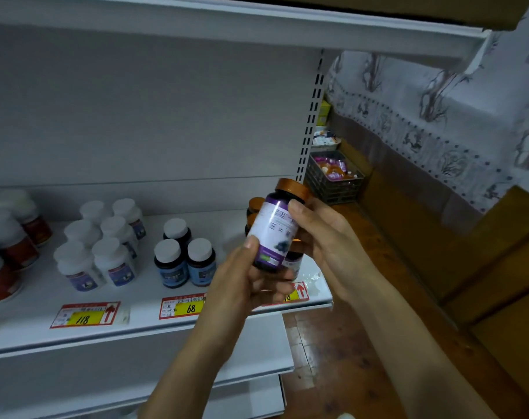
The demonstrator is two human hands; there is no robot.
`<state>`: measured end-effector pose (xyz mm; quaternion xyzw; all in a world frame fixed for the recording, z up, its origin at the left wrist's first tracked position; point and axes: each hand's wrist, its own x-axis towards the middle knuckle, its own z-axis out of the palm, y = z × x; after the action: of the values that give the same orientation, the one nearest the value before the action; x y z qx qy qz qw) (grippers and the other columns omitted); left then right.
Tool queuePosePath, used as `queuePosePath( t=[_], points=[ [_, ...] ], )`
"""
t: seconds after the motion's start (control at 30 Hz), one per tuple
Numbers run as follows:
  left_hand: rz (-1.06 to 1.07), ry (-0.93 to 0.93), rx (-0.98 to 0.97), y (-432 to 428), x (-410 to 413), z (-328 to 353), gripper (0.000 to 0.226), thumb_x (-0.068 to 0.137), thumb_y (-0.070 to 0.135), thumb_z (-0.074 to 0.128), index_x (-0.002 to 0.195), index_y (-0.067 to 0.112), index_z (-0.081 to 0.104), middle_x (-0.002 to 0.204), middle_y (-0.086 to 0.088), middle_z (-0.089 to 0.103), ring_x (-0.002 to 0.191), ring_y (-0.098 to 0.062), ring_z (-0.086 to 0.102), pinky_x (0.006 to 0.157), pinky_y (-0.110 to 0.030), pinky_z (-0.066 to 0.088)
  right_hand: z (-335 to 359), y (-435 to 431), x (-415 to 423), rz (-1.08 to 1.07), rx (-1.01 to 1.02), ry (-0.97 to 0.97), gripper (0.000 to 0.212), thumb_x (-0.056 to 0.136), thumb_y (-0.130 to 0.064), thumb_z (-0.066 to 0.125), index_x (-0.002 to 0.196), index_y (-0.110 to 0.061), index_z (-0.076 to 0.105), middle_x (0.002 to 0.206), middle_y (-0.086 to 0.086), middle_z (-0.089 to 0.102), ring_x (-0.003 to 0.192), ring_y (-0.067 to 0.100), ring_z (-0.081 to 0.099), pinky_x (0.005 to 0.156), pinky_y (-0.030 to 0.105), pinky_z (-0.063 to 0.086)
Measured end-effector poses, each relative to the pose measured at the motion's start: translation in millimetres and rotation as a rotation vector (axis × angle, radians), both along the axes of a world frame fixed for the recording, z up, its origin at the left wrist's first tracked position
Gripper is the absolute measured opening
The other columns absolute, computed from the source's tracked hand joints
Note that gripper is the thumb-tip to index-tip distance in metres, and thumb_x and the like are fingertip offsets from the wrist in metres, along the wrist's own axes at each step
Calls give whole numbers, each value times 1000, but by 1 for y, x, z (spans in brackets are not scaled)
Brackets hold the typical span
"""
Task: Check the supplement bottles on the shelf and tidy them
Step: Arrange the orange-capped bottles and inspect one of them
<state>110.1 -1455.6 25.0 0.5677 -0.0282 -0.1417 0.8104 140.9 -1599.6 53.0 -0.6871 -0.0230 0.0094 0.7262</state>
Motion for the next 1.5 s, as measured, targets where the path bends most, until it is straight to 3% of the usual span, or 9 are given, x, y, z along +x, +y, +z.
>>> queuePosePath(
  t=[0.1,0.2,0.3,0.43,0.63,0.93,1.1,1.23,1.5],
  points=[
    [94,-127,189,1,7,-7,47,77,50,57,119,27,56,102,-5,71,85,-15,71,76,-28,58,10,-3,10,0,-104,-12,34,77,-42,68,104,-21,65,99,1,73,97,19,69,88,44,55],
    [135,-388,473,1,21,-18,40,86,54,57,123,41,46,119,11,63,104,-4,63,83,-21,53,23,-10,29,-91,-66,-92,24,84,-16,71,107,-13,64,91,-4,70,80,3,69,70,23,55],
    [229,-719,1072,4,32,-40,45,92,48,54,132,30,48,127,8,59,112,-9,55,85,-21,46,23,-24,59,-279,-157,-175,38,82,-14,73,115,-16,54,103,-8,60,92,4,60,80,23,54],
    [168,-829,1350,-2,31,-60,58,84,39,69,135,18,52,135,-2,58,117,-22,59,90,-34,50,-13,-38,101,-229,-440,-135,38,81,-23,75,111,-17,52,100,-7,57,91,7,56,80,26,48],
    [210,-778,1411,-7,31,-61,60,77,36,76,131,18,57,129,-2,62,110,-21,64,78,-32,56,-69,-35,131,-100,-719,95,37,82,-26,74,108,-15,50,91,1,56,89,18,58,68,23,47],
    [209,-777,1437,-9,29,-63,64,74,33,80,131,15,57,129,-3,63,106,-21,67,73,-31,57,-62,-27,125,60,-700,230,50,88,-54,59,117,-14,50,116,9,57,99,23,55,64,27,47],
    [188,-822,1420,-6,34,-59,49,82,35,69,126,18,58,127,-1,62,109,-22,63,81,-34,54,-59,-16,119,16,-921,-55,62,83,-63,59,120,-13,53,116,3,62,100,15,58,83,31,49],
    [242,-855,1390,-6,32,-54,49,86,46,43,127,22,56,133,-2,56,112,-23,58,88,-37,50,-46,6,119,-38,-1295,-315,54,77,-72,56,94,-21,56,87,-5,64,86,17,61,95,40,39],
    [359,-817,1281,17,28,-46,44,89,46,43,119,22,63,127,-1,62,111,-22,60,87,-33,49,-33,21,108,-16,-1523,-277,43,86,-66,51,86,-23,47,82,-6,52,83,17,51,100,42,28]
  ],
)
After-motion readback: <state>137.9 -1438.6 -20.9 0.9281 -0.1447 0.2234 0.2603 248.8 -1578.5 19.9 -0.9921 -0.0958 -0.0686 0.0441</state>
